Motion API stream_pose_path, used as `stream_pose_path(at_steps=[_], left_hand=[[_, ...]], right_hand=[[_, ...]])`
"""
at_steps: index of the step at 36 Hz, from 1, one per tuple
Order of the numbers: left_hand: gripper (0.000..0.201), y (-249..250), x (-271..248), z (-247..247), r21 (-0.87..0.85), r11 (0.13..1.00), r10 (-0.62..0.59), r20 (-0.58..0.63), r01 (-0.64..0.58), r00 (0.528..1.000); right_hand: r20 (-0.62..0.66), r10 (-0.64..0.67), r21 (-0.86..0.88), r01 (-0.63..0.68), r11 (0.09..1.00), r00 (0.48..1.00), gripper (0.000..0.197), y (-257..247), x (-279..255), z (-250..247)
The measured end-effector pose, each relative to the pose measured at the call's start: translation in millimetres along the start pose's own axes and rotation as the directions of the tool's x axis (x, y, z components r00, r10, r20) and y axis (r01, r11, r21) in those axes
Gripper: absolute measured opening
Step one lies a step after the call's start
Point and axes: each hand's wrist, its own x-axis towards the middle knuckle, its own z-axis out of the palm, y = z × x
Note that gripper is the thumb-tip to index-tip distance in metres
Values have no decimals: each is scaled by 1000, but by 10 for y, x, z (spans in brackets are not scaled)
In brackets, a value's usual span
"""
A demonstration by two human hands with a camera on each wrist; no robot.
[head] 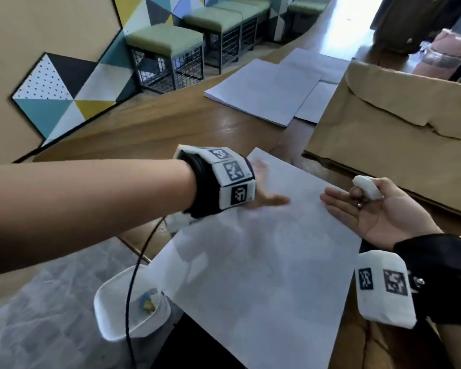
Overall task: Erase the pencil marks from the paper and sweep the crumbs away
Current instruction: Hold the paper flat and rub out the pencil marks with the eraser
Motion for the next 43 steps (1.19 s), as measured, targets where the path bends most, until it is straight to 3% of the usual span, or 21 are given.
stream_pose_path(at_steps=[2, 5, 6, 8, 10, 11, 12, 14, 17, 19, 21, 23, 26, 30, 33, 35, 37, 40, 42, 43], left_hand=[[89, -193, -3, -80, 130, 973, -187, -49, 192, 981], [104, -291, 4, -81, 148, 932, -333, -14, 331, 943], [104, -275, 8, -69, 124, 944, -305, -24, 306, 952], [90, -195, 8, -38, 116, 990, -77, -47, 82, 996], [74, -117, 5, 11, 91, 978, 191, -7, -190, 982], [70, -79, -18, 24, 81, 962, 259, 33, -261, 965], [68, -75, -7, 58, 72, 957, 277, 75, -282, 958], [71, -117, -6, 43, 48, 987, 150, 91, -155, 984], [71, -237, -23, -178, 163, 974, -164, 20, 159, 986], [57, -295, -19, -329, 219, 953, -194, -84, 208, 977], [41, -312, -11, -413, 161, 971, -147, -188, 178, 971], [34, -296, 40, -389, 13, 999, -45, -238, 49, 970], [55, -143, 103, -277, -181, 967, 141, -197, -177, 970], [85, 112, 153, -117, -189, 948, 236, -125, -257, 964], [97, 185, 168, -50, -239, 932, 266, -61, -273, 962], [100, 173, 179, -49, -244, 930, 279, -17, -274, 960], [97, 145, 193, -70, -230, 932, 293, 17, -282, 956], [94, 139, 192, -98, -230, 931, 296, 22, -284, 955], [92, 167, 185, -78, -246, 929, 281, -14, -275, 960], [91, 188, 179, -59, -257, 929, 266, -38, -266, 963]], right_hand=[[-18, 15, 13, -14, 1000, 1000, 23, -9, -15, 27], [-49, 16, 26, -15, 1000, 999, 23, -17, -21, 63], [-55, 15, 27, -13, 1000, 998, 23, -18, -22, 67], [-53, 18, 18, -17, 1000, 998, 21, -16, -22, 66], [-47, 21, 9, -20, 1000, 999, 20, -14, -25, 67], [-46, 18, 5, -18, 1000, 999, 21, -13, -27, 68], [-44, 16, 6, -16, 1000, 999, 21, -14, -26, 63], [-36, 14, 20, -13, 1000, 999, 23, -10, -22, 50], [-14, 6, 31, -5, 999, 1000, 31, -2, -20, 35], [-13, 8, 30, -8, 1000, 1000, 32, -1, -31, 52], [-48, 19, 45, -17, 999, 999, 25, -7, -37, 86], [-106, 26, 50, -21, 999, 994, 32, -14, -41, 134], [-129, 42, 43, -37, 998, 991, 35, -18, -39, 230], [-119, 47, -18, -50, 999, 992, 27, -27, -14, 393], [-100, -23, -187, 4, 982, 995, 22, -76, -55, 493], [-62, -77, -374, 48, 926, 995, 15, -146, -107, 529], [-19, -109, -585, 77, 808, 994, 10, -221, -144, 551], [2, -170, -888, 80, 452, 985, 12, -284, -110, 578], [11, -189, -971, 56, 233, 982, 12, -291, -67, 609], [15, -194, -985, 48, 166, 981, 11, -284, -51, 635]])
